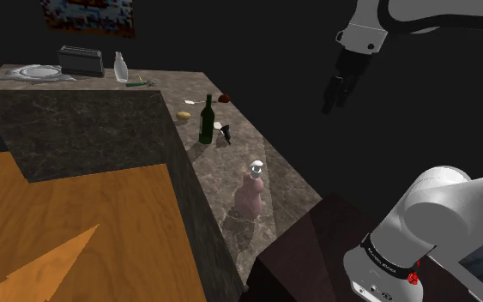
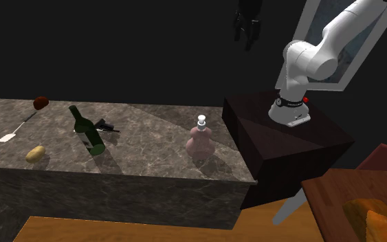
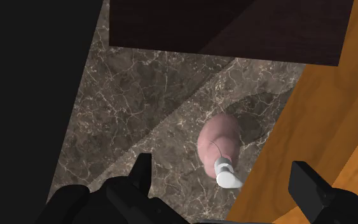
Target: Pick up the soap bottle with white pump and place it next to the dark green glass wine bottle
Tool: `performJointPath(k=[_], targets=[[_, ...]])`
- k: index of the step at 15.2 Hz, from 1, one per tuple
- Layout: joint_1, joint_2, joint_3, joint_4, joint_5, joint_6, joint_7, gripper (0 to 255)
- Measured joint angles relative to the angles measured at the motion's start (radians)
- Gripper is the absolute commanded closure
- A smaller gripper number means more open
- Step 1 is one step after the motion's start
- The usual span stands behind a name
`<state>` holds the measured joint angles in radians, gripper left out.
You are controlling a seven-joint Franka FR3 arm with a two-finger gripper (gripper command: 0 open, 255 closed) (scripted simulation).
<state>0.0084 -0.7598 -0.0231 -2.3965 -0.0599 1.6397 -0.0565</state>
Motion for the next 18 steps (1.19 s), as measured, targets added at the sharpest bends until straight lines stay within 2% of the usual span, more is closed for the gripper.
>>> performJointPath(k=[3,10,14,18], targets=[[0.000,-0.021,0.009,-0.057,0.006,0.050,0.021,0],[-0.004,-0.064,0.054,-0.313,0.031,0.343,0.127,0],[-0.002,-0.047,0.092,-0.460,0.047,0.555,0.199,0],[-0.005,0.055,0.144,-0.560,0.059,0.804,0.282,0]])
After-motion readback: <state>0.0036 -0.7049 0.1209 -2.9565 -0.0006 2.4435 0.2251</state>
